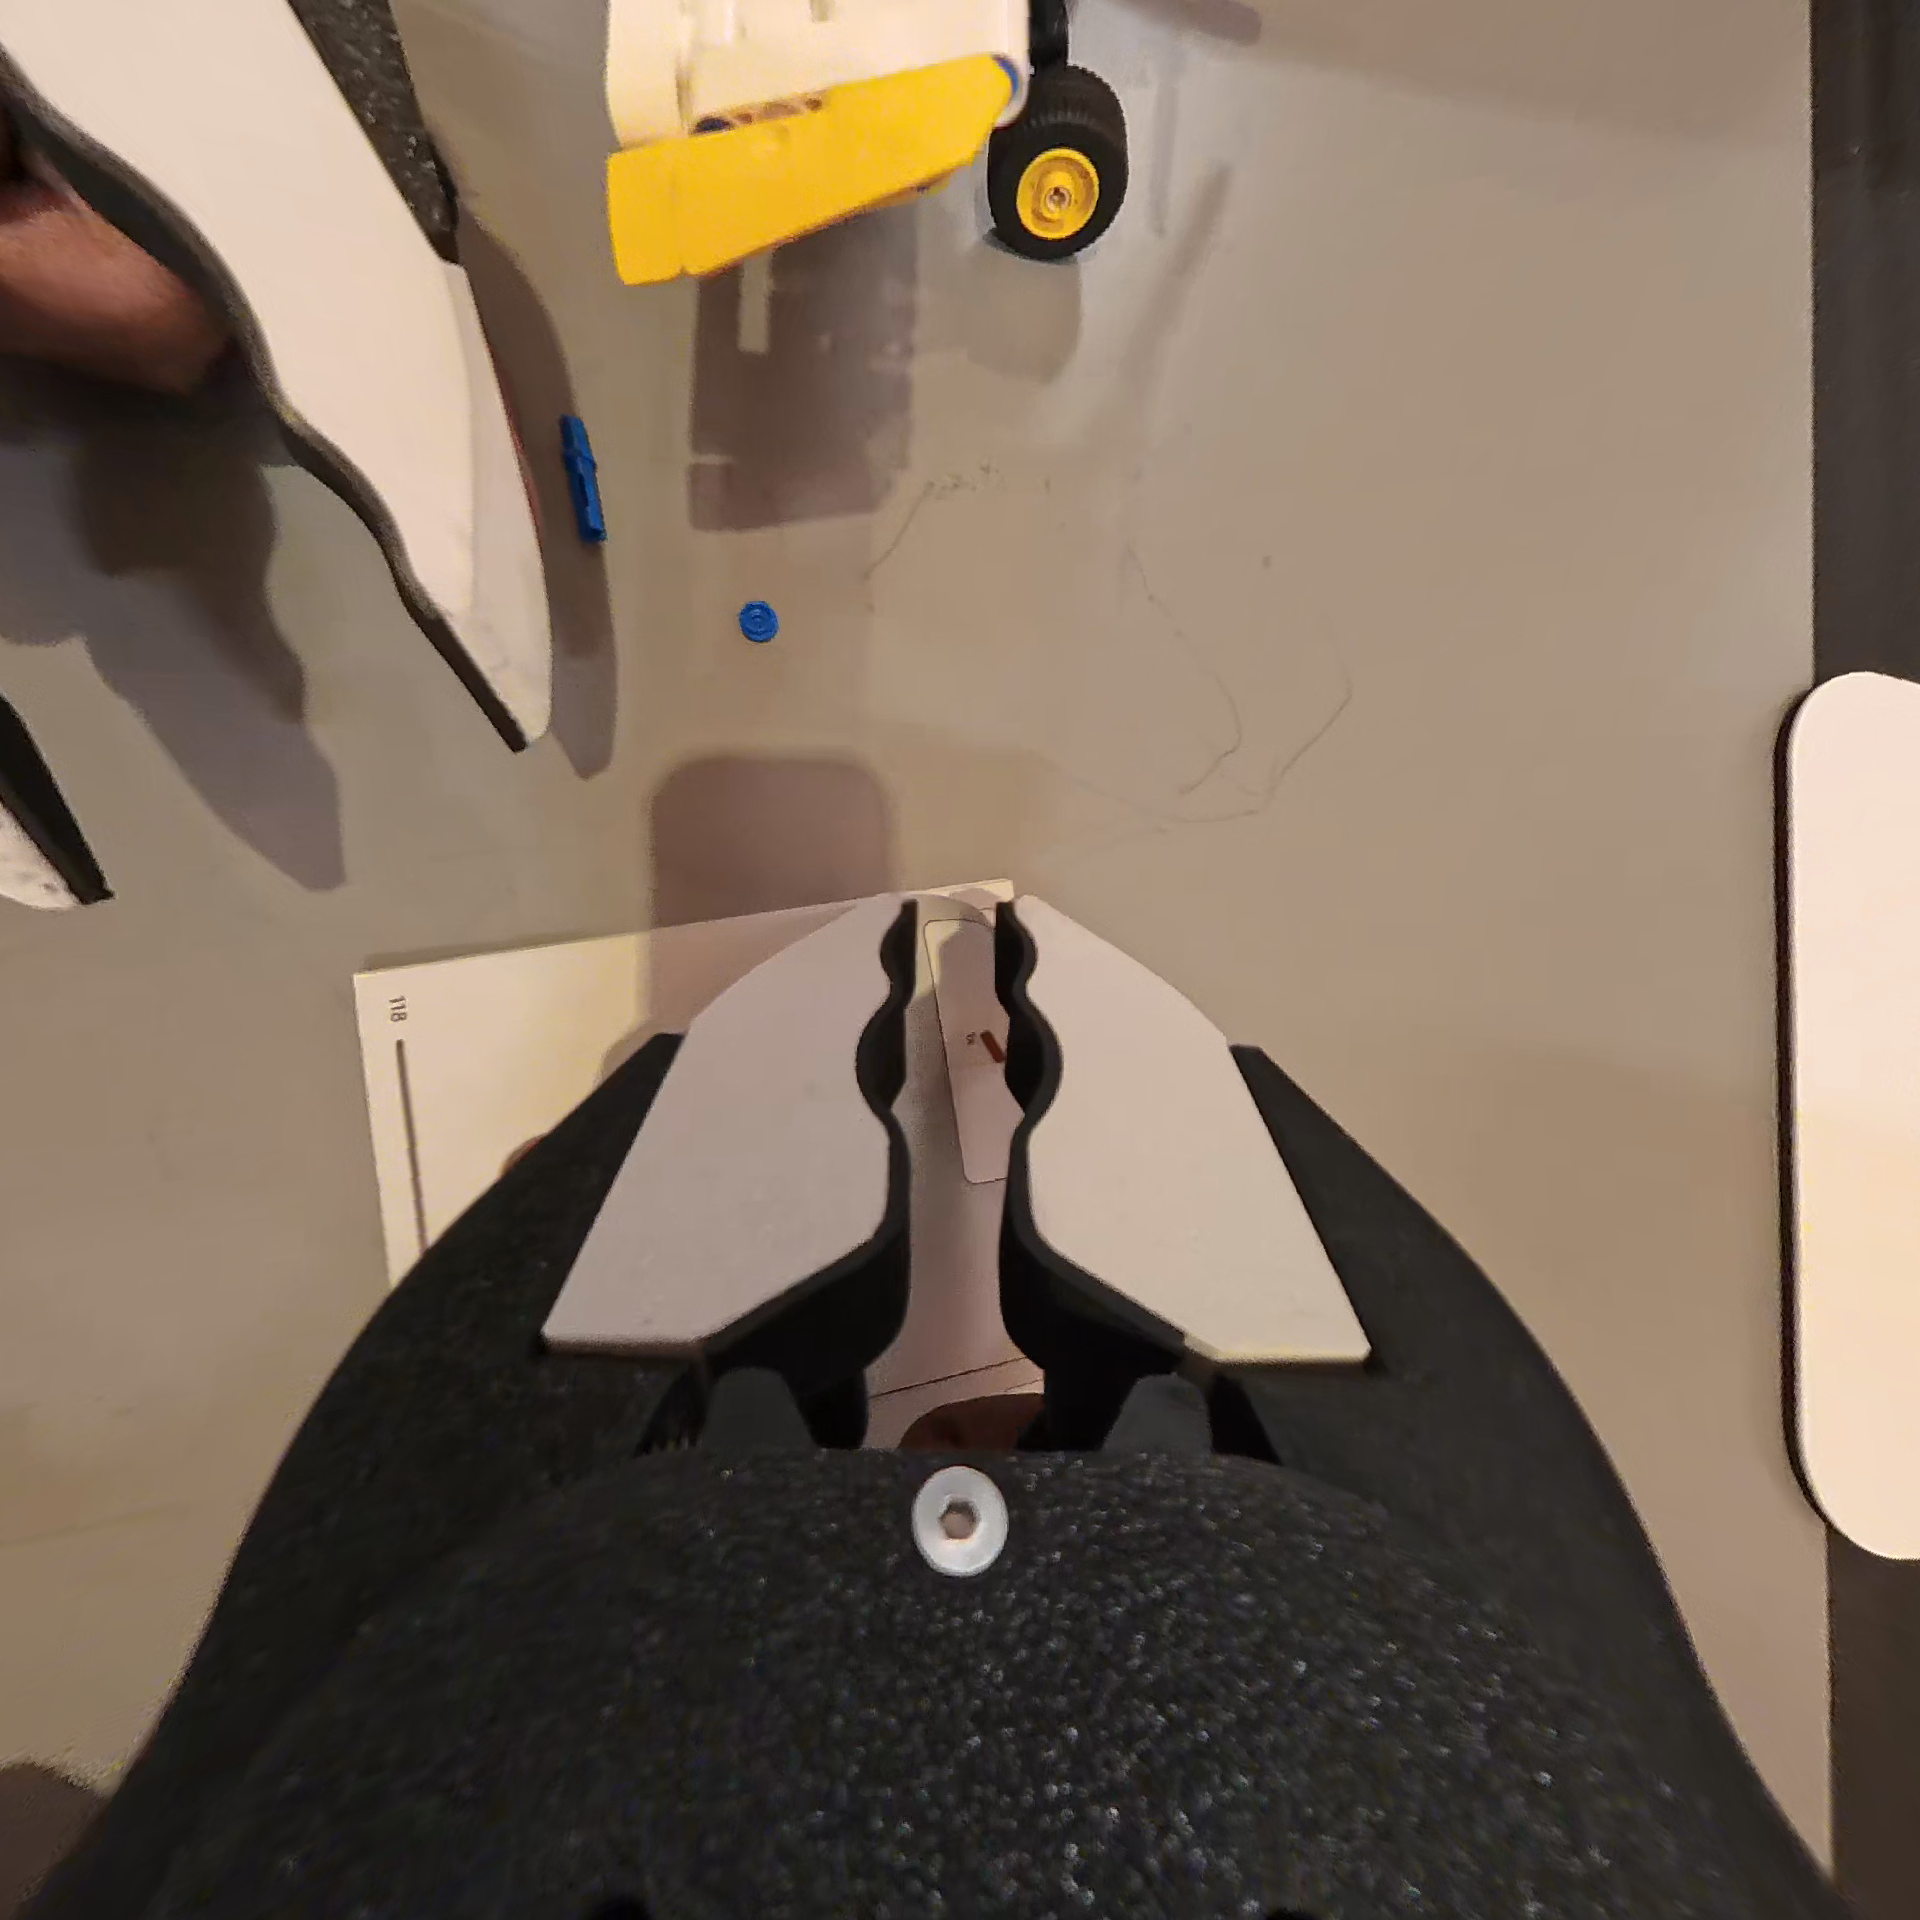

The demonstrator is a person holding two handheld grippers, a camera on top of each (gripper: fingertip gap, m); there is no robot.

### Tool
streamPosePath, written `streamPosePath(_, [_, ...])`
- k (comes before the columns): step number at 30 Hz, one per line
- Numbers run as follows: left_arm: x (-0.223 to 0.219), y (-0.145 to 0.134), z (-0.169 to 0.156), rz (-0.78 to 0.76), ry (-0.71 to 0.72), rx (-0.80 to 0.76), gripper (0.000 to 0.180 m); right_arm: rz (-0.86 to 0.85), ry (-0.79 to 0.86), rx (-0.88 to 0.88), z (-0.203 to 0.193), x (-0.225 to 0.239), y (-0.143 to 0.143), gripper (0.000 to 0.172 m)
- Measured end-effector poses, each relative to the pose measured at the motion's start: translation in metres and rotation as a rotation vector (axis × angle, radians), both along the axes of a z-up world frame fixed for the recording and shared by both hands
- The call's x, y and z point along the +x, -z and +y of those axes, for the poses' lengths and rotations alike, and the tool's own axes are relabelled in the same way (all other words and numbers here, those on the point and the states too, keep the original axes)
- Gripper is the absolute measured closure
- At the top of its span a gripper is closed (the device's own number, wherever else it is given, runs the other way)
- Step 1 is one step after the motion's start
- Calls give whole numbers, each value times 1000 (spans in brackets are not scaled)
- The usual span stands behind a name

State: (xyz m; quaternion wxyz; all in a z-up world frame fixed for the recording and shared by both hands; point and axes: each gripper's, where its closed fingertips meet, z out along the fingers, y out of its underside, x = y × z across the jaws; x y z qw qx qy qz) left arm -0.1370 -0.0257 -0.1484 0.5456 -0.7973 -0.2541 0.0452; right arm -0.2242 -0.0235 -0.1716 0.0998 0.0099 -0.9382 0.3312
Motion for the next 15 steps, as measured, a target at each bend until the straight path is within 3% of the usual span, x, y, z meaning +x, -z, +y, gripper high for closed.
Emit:
streamPosePath(5, [0,0,0,-1,-1,2,131,48,-22,17,2,-1,1,172])
streamPosePath(15, [-1,0,-2,1,-10,0,131,135,14,42,17,0,-18,172])
